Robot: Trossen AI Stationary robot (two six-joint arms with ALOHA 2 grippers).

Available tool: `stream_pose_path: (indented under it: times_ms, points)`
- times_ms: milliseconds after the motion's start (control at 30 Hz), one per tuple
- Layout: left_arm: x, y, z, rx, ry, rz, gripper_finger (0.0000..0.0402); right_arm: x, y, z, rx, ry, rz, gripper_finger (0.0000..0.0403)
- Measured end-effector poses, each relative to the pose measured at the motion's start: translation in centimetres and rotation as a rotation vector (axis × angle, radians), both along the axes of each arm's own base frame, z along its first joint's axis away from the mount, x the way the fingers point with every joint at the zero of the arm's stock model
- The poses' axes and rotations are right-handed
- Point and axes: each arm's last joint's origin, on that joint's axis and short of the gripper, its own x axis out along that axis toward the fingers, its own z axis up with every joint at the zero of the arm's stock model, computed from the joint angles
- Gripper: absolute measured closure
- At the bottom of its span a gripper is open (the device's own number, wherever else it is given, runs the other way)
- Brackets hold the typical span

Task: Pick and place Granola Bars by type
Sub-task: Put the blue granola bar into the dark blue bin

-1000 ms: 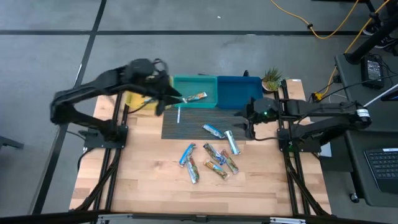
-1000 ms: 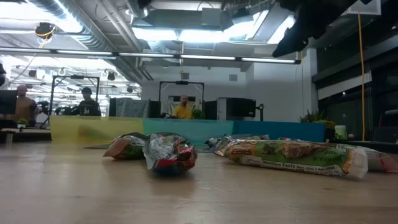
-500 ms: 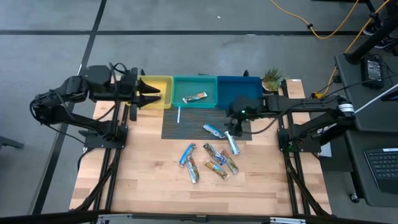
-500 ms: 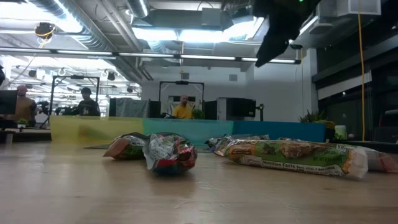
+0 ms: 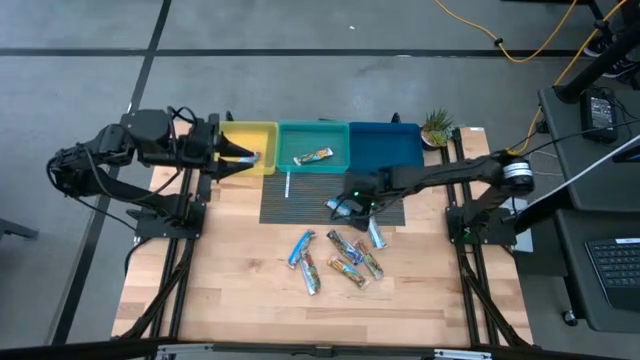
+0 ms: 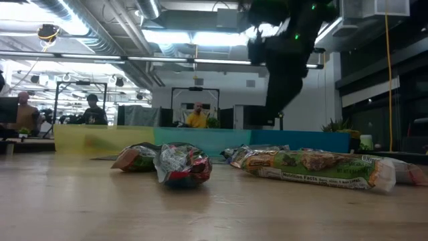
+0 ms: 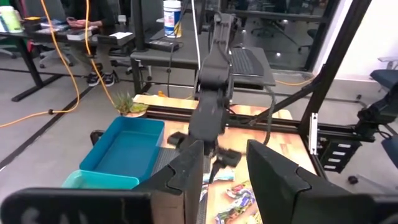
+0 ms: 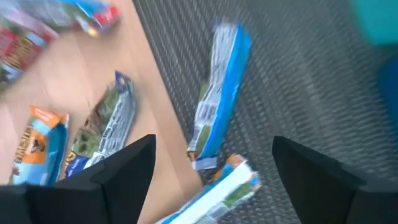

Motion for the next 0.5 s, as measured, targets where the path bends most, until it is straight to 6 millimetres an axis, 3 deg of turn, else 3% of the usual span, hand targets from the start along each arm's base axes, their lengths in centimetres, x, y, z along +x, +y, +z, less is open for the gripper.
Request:
stream_pose_path:
  times_ms: [233,500]
  points:
    - [-0.1,-0.1,0.0,0.011,-0.003,-0.028,0.0286,1.2,0.3,-3.8,0.022,0.118,-0.013,0.0081]
    - [-0.1,-0.1,0.0,0.014,-0.002,-0.029,0.029,2.2,0.2,-6.0,0.02,0.127,-0.01,0.0081]
